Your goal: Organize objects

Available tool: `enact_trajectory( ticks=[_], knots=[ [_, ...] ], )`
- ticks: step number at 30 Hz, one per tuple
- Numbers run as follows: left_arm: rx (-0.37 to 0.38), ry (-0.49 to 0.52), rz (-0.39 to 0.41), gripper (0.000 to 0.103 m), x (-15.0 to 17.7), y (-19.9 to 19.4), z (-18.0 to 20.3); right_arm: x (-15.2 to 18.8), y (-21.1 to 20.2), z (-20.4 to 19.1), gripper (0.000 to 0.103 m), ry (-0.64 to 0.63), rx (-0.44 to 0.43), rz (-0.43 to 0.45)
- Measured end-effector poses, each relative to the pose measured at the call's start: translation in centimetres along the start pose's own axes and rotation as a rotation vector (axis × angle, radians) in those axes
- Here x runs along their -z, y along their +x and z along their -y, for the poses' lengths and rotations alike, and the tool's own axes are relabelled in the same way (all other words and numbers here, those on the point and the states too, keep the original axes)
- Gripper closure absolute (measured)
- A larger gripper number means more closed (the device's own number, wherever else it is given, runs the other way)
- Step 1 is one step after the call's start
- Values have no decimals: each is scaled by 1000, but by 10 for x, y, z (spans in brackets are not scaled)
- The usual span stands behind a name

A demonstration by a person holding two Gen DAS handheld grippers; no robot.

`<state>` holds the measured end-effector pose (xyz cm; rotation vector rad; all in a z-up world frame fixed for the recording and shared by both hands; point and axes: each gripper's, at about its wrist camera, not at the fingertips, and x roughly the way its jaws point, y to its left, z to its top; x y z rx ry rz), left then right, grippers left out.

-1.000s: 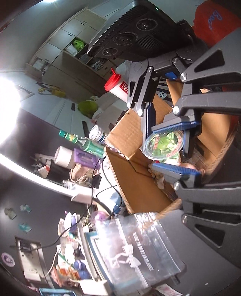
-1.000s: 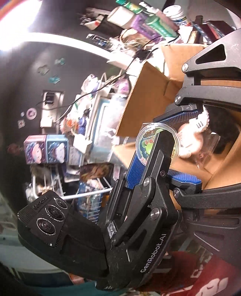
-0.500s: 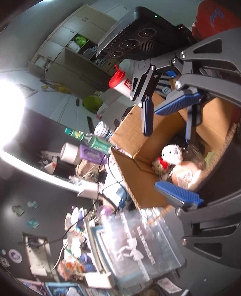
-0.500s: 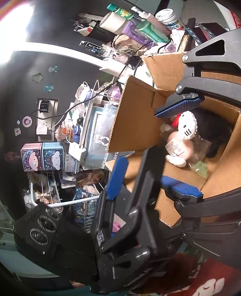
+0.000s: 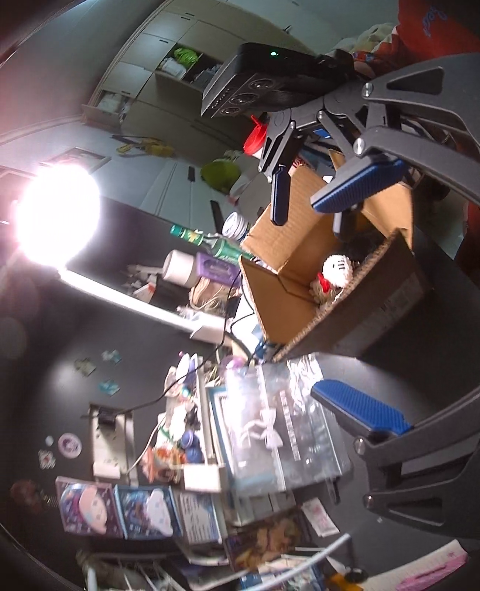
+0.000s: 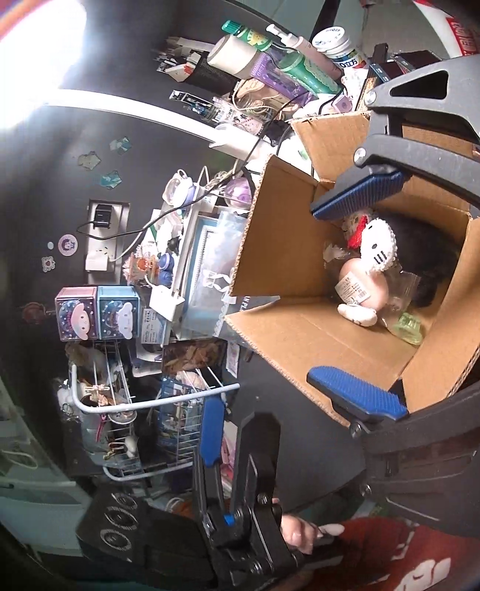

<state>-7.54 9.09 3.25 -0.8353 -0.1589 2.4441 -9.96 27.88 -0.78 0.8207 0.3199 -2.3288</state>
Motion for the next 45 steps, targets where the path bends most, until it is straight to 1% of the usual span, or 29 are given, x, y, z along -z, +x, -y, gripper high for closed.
enact_trajectory(
  ticks=[2,4,5,8,11,16,19,22,26,30,36,45],
  knots=[
    [-13,-3,18,9,4,-10,-2,-2,-3,-3,22,4,8,9],
    [-35,-4,41,5,10,-22,-3,-2,-6,-6,16,9,16,20],
    [-42,-4,50,4,12,-26,-4,-3,-8,-8,11,11,19,29],
    [-72,-14,83,1,18,-39,-6,-4,-13,-12,9,15,33,53],
    [-122,-26,115,1,25,-52,-7,-5,-20,-15,5,25,26,93],
    [-201,-42,160,1,34,-65,-7,-4,-32,-15,2,41,-12,179],
    [-257,-47,175,1,37,-67,-6,-2,-34,-8,2,75,-31,208],
    [-316,-37,189,1,39,-65,-3,0,-34,-2,1,92,-51,210],
    [-339,-43,184,1,37,-59,-3,2,-35,7,1,96,-88,217],
    [-357,-49,171,1,33,-48,-4,2,-35,11,1,72,-98,227],
    [-369,-61,157,1,28,-36,-6,2,-29,15,1,34,-121,212],
    [-378,-66,145,1,26,-29,-8,3,-26,19,1,35,-158,220]
  ],
)
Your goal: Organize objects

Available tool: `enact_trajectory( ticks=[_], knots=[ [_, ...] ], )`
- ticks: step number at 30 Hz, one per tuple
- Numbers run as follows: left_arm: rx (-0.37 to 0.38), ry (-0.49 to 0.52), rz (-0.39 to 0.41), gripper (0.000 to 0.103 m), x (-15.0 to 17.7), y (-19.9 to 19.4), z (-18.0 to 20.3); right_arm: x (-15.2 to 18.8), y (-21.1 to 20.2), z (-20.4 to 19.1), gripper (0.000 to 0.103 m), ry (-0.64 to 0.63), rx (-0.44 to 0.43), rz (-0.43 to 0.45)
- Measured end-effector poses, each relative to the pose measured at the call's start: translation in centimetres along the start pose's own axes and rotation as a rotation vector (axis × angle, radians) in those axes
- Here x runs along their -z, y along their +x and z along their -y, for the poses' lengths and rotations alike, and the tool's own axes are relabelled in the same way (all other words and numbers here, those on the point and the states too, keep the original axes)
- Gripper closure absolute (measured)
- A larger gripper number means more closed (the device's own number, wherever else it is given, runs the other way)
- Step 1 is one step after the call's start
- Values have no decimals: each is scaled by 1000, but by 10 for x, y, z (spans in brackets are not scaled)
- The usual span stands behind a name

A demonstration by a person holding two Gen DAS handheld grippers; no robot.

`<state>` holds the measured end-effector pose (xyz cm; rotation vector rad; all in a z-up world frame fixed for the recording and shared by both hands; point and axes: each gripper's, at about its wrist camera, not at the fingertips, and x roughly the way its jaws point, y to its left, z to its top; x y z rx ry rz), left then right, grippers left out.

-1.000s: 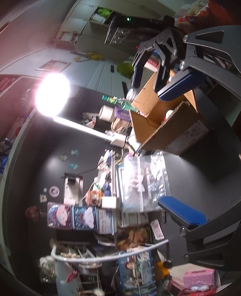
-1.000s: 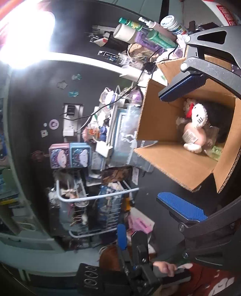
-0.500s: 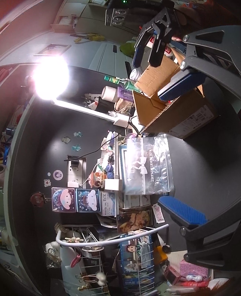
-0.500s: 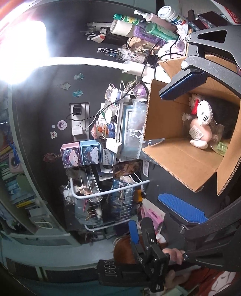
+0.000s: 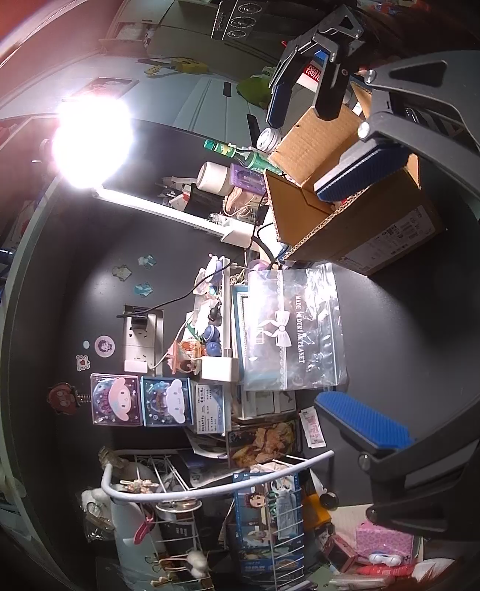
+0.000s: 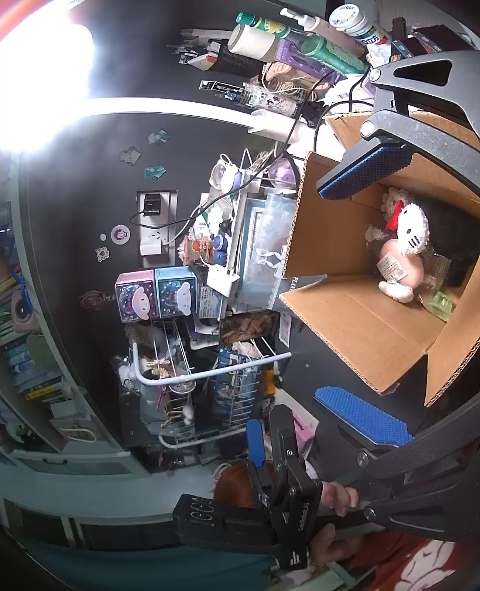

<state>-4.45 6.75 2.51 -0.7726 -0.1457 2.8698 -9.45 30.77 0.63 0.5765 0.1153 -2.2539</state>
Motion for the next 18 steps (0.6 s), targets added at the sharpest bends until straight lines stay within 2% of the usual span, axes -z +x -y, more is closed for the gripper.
enact_trajectory(
  ticks=[18],
  knots=[
    [-22,-5,1,1,2,-1,-7,6,4,0,0,51,-62,32]
  ],
)
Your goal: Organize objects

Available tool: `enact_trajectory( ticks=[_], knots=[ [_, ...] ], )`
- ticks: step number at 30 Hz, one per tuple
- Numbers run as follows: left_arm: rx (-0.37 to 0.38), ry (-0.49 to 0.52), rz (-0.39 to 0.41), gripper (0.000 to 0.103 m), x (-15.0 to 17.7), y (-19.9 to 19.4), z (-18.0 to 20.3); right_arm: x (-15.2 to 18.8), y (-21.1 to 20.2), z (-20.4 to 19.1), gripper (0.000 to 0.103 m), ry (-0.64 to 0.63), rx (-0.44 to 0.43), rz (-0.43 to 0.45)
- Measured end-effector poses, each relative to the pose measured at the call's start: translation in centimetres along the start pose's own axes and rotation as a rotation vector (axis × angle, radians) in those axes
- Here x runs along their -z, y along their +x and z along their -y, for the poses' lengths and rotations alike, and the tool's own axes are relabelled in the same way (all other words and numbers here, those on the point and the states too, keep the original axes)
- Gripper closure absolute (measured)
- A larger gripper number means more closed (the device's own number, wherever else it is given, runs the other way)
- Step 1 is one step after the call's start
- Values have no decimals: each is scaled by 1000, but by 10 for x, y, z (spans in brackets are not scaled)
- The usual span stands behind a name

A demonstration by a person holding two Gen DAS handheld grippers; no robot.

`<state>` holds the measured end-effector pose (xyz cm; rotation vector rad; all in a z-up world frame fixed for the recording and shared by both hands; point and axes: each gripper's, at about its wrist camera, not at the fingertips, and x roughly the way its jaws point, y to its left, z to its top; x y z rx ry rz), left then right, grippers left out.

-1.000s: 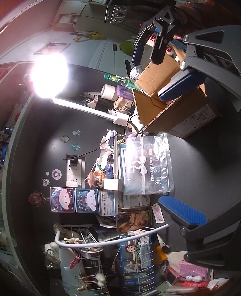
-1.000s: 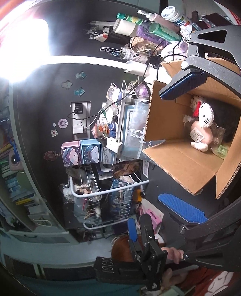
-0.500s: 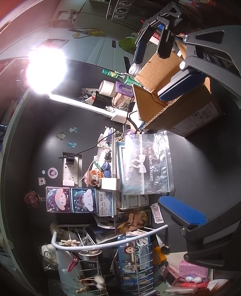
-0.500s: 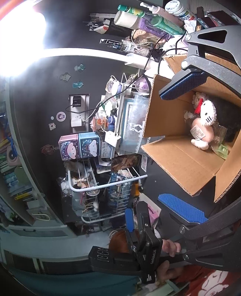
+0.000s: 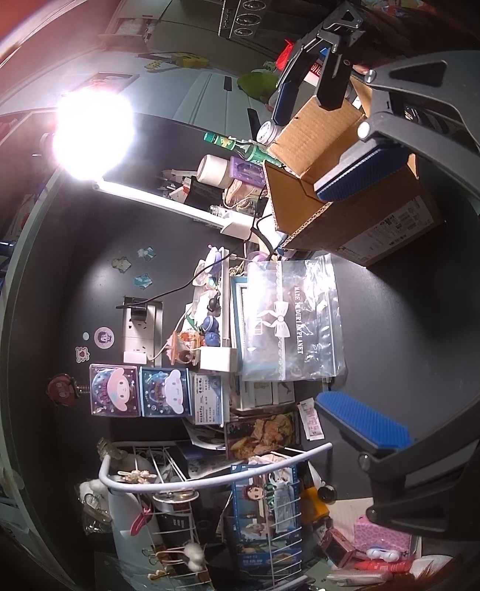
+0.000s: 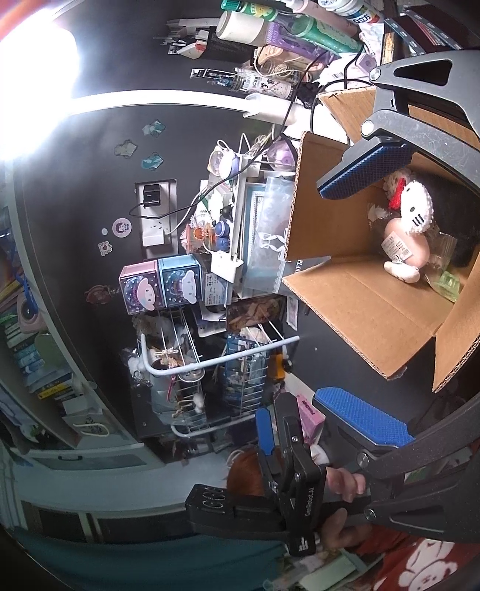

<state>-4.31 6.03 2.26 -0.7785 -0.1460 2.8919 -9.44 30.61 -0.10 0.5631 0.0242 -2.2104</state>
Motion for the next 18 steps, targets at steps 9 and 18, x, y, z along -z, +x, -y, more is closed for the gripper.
enact_trajectory(
  ticks=[9,18],
  knots=[
    [-18,4,4,1,0,2,-2,2,2,1,0,8,-8,-5],
    [-27,-1,9,1,2,3,-3,3,3,-2,0,9,-7,-8]
  ],
)
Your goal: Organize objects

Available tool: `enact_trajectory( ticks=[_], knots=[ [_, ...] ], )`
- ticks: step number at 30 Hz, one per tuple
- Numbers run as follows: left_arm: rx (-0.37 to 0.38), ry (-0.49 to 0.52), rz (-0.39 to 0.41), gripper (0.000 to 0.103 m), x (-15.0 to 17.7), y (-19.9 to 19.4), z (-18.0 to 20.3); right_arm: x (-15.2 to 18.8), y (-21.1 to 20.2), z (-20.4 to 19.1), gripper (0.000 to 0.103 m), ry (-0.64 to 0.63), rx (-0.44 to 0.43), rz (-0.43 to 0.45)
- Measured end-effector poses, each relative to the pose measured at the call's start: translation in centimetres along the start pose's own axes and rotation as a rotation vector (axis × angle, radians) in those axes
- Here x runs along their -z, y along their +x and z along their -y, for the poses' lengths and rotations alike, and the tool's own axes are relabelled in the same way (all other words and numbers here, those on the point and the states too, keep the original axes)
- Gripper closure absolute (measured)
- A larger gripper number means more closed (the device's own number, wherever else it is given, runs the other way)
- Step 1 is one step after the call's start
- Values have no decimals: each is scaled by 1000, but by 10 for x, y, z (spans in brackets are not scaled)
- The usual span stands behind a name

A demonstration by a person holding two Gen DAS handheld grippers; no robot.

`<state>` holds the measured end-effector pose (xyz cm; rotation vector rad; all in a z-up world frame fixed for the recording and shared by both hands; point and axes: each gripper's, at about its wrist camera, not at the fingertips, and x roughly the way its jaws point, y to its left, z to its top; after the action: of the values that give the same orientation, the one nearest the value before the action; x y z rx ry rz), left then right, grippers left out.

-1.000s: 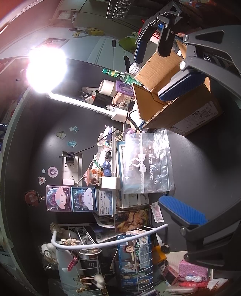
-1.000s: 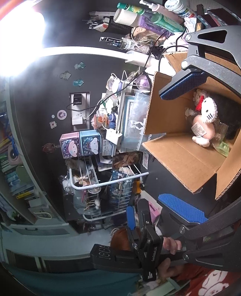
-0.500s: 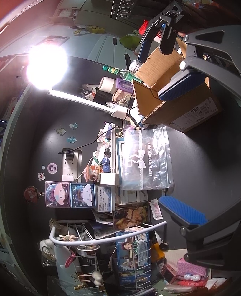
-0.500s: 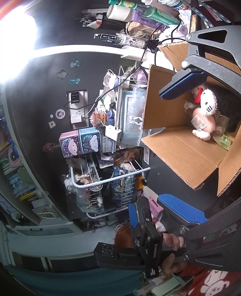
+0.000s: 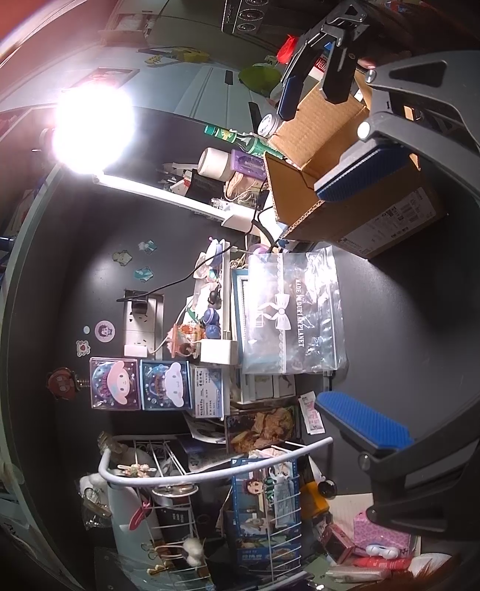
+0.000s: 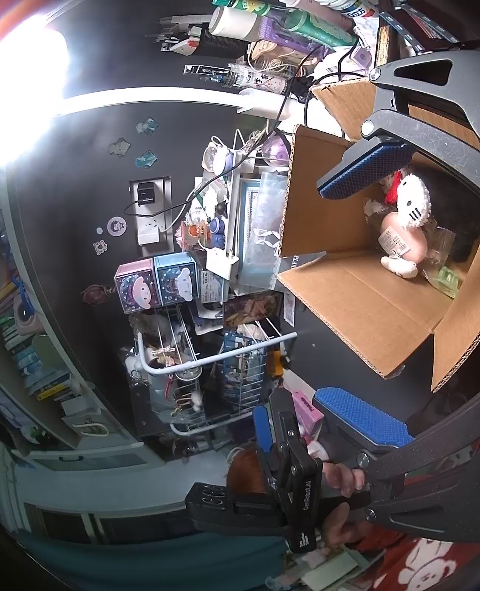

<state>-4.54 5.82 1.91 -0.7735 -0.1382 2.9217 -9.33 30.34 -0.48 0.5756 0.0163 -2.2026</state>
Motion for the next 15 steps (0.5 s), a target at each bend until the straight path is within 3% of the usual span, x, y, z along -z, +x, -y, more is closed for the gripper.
enact_trajectory(
  ticks=[15],
  knots=[
    [-16,3,0,1,1,1,-1,0,1,-3,0,2,3,0]
  ],
)
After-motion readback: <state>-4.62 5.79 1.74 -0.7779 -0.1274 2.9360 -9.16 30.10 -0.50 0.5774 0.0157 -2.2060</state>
